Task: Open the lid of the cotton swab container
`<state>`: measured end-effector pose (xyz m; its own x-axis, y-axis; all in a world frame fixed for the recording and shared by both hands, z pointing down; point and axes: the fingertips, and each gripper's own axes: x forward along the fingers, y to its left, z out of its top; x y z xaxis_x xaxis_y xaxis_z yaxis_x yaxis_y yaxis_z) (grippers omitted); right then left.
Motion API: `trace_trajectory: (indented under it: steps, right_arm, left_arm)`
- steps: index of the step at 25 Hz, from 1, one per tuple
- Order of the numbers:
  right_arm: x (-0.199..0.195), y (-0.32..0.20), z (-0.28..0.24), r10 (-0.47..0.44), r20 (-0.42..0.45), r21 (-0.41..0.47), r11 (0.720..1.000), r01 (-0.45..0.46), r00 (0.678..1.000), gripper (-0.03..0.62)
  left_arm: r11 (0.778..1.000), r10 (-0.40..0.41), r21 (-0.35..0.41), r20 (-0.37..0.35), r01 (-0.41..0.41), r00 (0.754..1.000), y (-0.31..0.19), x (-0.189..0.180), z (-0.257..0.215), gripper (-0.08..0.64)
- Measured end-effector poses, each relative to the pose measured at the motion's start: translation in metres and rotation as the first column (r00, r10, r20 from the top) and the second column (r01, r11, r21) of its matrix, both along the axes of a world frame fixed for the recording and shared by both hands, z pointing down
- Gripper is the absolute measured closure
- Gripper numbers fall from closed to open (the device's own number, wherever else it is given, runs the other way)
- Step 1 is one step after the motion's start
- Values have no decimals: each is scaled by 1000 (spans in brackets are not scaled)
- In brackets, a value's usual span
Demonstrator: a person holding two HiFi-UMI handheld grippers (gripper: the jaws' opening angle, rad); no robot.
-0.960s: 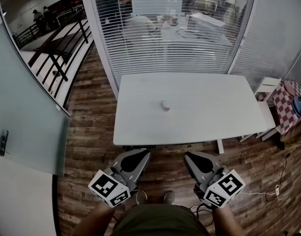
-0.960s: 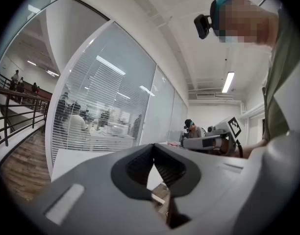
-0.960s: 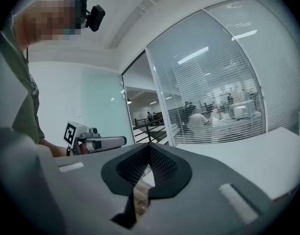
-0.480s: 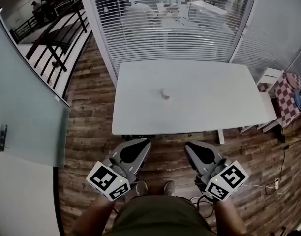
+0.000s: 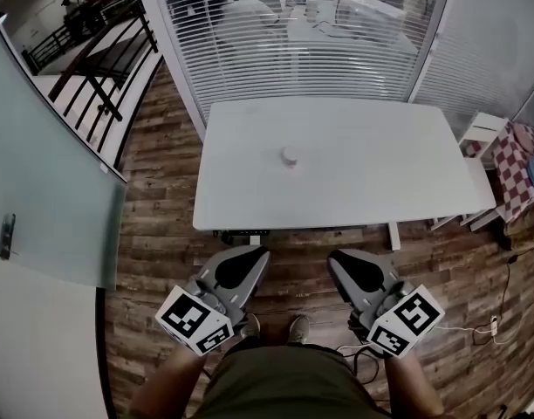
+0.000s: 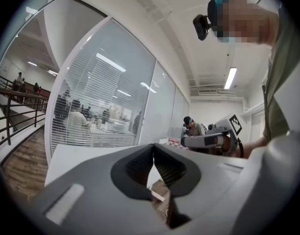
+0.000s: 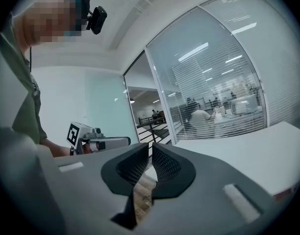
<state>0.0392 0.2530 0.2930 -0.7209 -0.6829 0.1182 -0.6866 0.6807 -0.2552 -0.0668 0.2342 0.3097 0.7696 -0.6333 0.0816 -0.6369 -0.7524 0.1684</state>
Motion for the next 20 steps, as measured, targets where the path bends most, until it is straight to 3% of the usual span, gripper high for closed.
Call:
trace_trajectory:
  steps: [10,20]
  right_arm:
    - [26,9,22,-43,8,-44,998,44,999,580]
    - [38,-16,25,-39,21,-44,998,40,999,580]
  left_arm:
    - [999,-50,-18,35,51,998,5,17,19,519]
    - [998,-46,-28,45,47,998,-18,32,30,474]
